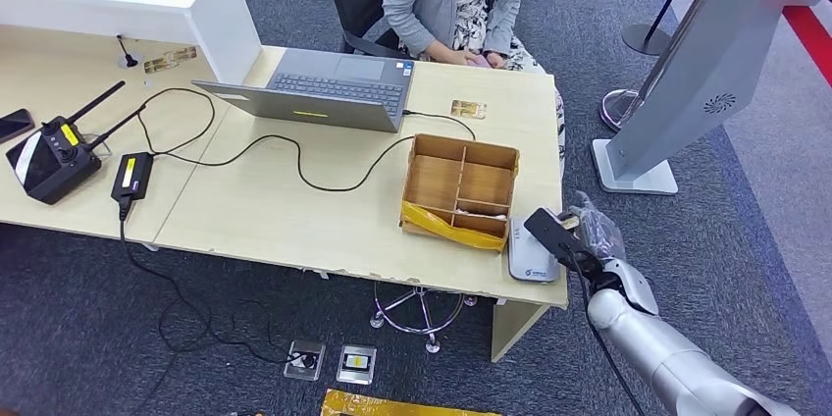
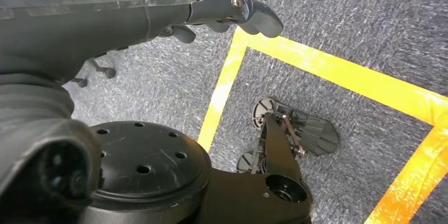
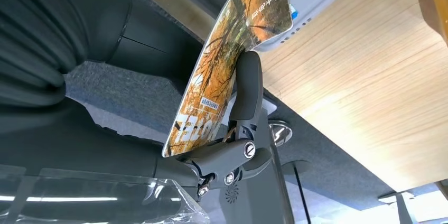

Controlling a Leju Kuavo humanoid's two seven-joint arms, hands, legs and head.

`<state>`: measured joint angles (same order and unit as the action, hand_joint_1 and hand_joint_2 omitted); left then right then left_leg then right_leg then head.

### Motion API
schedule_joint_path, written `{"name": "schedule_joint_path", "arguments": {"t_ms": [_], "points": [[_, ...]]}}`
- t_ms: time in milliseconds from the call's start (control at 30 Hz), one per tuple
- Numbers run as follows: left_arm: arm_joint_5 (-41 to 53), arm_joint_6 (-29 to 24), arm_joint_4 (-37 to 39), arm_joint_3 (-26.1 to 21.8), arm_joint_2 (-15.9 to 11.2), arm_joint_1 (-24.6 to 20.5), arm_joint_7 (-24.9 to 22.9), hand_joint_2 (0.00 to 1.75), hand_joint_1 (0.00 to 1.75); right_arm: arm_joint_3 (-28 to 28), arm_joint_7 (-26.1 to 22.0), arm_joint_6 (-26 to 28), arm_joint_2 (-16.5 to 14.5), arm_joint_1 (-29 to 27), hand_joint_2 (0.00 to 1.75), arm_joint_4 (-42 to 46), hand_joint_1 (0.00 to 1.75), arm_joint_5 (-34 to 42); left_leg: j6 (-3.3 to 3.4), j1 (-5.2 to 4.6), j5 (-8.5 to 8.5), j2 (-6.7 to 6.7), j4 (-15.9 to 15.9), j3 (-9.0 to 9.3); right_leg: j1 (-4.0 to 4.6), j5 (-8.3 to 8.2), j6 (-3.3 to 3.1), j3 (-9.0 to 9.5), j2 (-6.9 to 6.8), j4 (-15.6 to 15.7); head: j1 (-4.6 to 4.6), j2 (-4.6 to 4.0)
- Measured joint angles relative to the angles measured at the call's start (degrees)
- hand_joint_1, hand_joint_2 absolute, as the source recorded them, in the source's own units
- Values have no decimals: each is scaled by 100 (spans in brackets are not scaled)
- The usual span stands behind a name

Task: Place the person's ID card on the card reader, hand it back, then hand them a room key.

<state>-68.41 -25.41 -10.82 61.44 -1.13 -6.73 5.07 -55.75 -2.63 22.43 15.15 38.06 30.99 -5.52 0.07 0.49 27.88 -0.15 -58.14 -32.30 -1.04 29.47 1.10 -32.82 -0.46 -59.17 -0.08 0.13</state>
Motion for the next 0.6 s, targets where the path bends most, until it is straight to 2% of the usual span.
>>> {"name": "schedule_joint_path", "arguments": {"t_ms": [333, 500, 600], "points": [[-31, 171, 1, 0, -4, 3, 85, 0, 0, 182, -245, 135, -69, 233, 175, 208, 175, 87, -1, 0, -2, 0, 0, -10, 0, -1, 0, -7, -1, -5, -1, 0], [-14, 287, 1, 2, -5, -1, 104, 0, 0, 235, -42, 137, -149, 459, 175, 575, 175, -193, -1, 1, -2, 1, 0, -14, 1, 0, -1, -13, 0, -5, -1, 0], [20, 541, 2, 12, -40, -1, 114, 0, 0, 234, 92, 148, -210, 641, 175, 731, 175, -411, -1, 1, -2, 0, 0, -16, 1, 0, -1, -14, 0, -6, 1, 0]]}}
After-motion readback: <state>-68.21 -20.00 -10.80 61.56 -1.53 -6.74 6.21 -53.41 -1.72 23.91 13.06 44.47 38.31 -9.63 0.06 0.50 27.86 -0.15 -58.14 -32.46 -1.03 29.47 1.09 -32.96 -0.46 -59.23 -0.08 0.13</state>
